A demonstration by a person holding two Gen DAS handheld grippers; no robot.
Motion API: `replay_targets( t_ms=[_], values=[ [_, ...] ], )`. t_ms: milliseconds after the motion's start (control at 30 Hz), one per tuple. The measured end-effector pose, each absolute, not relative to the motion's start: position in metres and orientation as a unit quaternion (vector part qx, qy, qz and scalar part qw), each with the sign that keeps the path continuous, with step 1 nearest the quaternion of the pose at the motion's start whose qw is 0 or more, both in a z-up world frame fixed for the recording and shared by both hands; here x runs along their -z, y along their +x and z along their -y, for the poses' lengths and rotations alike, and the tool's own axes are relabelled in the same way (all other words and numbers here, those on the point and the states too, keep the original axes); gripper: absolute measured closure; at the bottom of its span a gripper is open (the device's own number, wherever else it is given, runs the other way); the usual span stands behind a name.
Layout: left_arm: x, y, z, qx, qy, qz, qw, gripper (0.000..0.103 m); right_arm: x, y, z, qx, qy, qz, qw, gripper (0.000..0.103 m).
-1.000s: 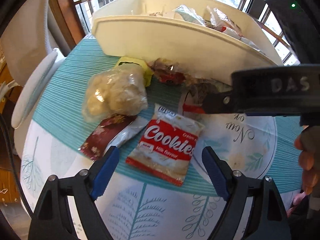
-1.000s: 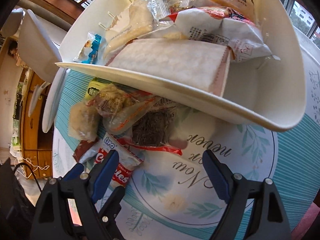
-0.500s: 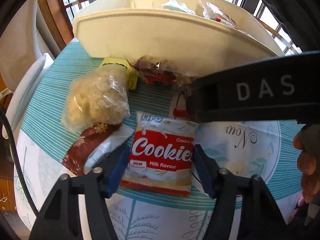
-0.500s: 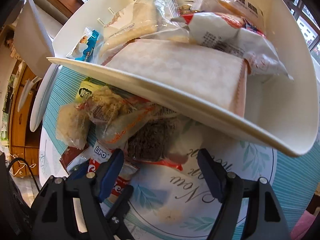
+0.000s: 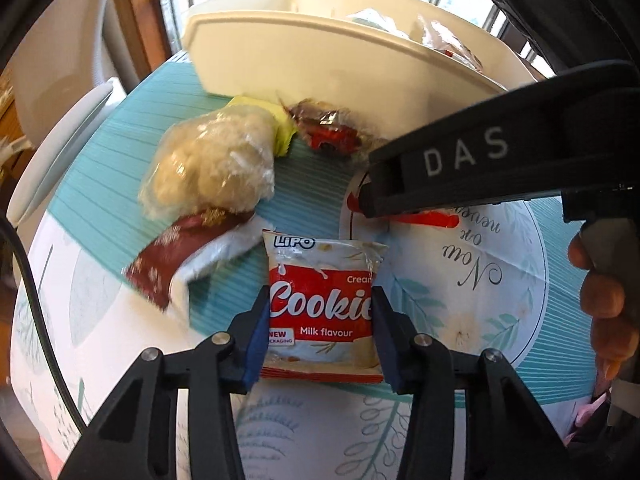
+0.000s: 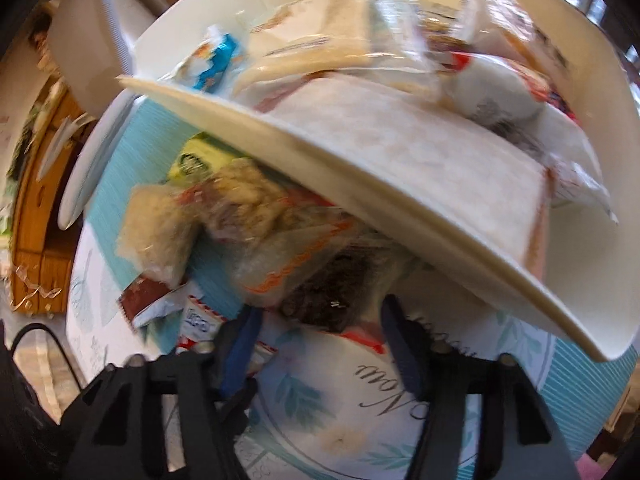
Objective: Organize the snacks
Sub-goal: 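Grasp the red Cookies pack with the left tool while the right tool grasps the dark snack bag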
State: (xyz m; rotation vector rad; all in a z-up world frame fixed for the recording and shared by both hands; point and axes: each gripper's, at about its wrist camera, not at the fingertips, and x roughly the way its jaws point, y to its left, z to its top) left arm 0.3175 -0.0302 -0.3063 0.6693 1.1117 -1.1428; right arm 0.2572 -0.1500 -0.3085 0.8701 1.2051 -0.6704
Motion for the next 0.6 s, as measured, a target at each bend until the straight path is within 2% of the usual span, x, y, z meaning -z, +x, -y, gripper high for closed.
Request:
replay_targets(
  t_ms=[200,433,467,500,600],
  values=[
    [0.301,0.307,0.02,0.469,0.277,-0.513,0.663,0.058,0.311,0.264,0.147,0.284,0.383,-0.548,0.687,0.06],
    [0.291,0.297,-0.002,0.424,0.23,-0.539,0.69,0.058,0.31,0.253,0.154,0.254,0.394,-0.55,0.692,0.064],
    [0.289,0.293,-0.007,0.417,0.224,-0.542,0.695,0.058,0.311,0.252,0.153,0.246,0.396,-0.55,0.693,0.069],
    [0.287,0.291,-0.011,0.41,0.217,-0.545,0.698,0.058,0.309,0.246,0.155,0.24,0.399,-0.552,0.691,0.087],
    [0.283,0.284,-0.024,0.382,0.198,-0.555,0.712,0.058,0.313,0.234,0.152,0.214,0.405,-0.567,0.685,0.094]
  ],
)
